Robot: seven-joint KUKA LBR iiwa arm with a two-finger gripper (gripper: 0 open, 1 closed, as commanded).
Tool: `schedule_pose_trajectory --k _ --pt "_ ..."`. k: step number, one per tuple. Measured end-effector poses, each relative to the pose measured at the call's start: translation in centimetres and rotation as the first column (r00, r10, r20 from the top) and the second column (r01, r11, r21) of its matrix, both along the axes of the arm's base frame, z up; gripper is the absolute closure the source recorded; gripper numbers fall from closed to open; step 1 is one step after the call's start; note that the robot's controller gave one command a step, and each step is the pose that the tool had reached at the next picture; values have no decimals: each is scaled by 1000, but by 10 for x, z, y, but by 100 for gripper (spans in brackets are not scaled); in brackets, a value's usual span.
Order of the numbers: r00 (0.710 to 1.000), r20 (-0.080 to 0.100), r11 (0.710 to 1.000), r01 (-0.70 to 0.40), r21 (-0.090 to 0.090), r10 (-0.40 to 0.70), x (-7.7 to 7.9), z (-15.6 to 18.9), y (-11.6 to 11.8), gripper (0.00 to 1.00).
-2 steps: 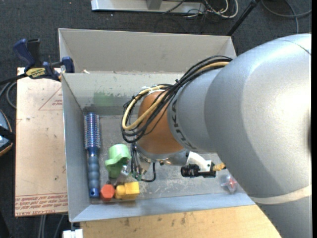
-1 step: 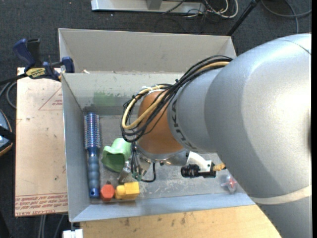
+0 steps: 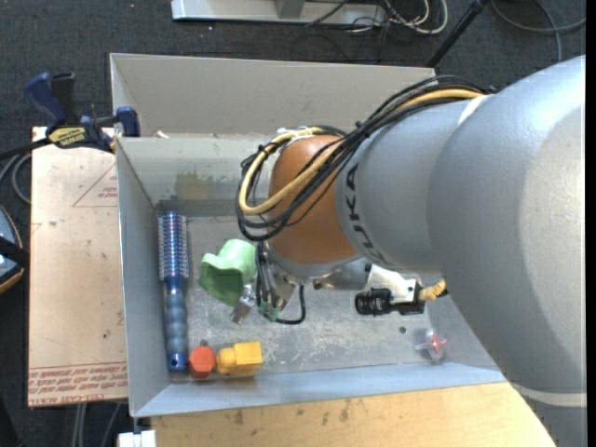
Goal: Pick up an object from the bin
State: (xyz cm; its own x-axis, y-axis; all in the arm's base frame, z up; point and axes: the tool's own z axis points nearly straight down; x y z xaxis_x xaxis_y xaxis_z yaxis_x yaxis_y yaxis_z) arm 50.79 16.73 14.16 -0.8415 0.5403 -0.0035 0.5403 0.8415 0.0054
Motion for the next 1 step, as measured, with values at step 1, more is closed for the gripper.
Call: schedule_pose_trajectory --k 1 --pt "1000 0 1000 -3 0 3 1 57 1 100"
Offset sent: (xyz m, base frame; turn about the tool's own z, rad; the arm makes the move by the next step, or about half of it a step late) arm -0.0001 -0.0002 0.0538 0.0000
